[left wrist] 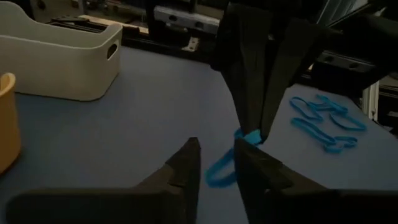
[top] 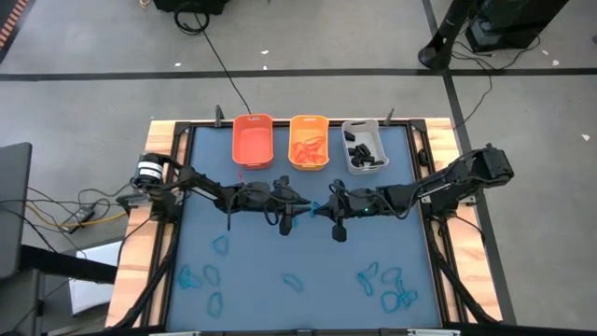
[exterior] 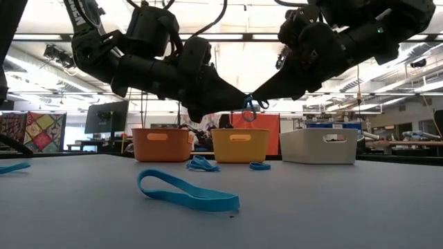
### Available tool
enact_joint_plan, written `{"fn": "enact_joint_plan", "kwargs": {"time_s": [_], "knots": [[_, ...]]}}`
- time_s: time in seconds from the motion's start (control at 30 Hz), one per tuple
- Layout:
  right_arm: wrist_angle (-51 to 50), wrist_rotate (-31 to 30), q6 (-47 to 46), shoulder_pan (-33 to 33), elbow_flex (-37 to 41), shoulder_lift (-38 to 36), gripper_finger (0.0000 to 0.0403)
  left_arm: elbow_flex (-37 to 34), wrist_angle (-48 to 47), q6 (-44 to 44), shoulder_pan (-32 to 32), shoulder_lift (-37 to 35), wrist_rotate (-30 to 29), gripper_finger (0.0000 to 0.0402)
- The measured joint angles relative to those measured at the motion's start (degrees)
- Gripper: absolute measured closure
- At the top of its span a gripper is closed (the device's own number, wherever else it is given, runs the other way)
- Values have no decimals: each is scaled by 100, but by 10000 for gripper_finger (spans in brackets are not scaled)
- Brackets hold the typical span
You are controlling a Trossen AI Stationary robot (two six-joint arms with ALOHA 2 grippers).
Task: Sort rubber bands into baskets
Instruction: Put the blue rubber band into the orange bin
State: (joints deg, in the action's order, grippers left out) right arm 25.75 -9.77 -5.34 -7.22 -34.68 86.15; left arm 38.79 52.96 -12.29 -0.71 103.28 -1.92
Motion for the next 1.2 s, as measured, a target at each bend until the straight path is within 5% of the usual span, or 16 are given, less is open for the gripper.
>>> {"fn": "enact_joint_plan", "kwargs": {"time_s": [0.23, 0.33, 0.87, 1.2], "knots": [[85, -366, 146, -93, 0, -2, 400, 0, -20, 15, 96, 0, 501, 388], [82, -552, 99, -97, 0, -2, 400, 0, -23, 17, 112, 0, 514, 393], [79, -835, -139, -145, 2, -6, 400, 0, -493, 411, 94, -4, 201, 226], [78, -817, -78, -170, 2, -9, 400, 0, -491, 289, 98, -4, -4, 336]]}}
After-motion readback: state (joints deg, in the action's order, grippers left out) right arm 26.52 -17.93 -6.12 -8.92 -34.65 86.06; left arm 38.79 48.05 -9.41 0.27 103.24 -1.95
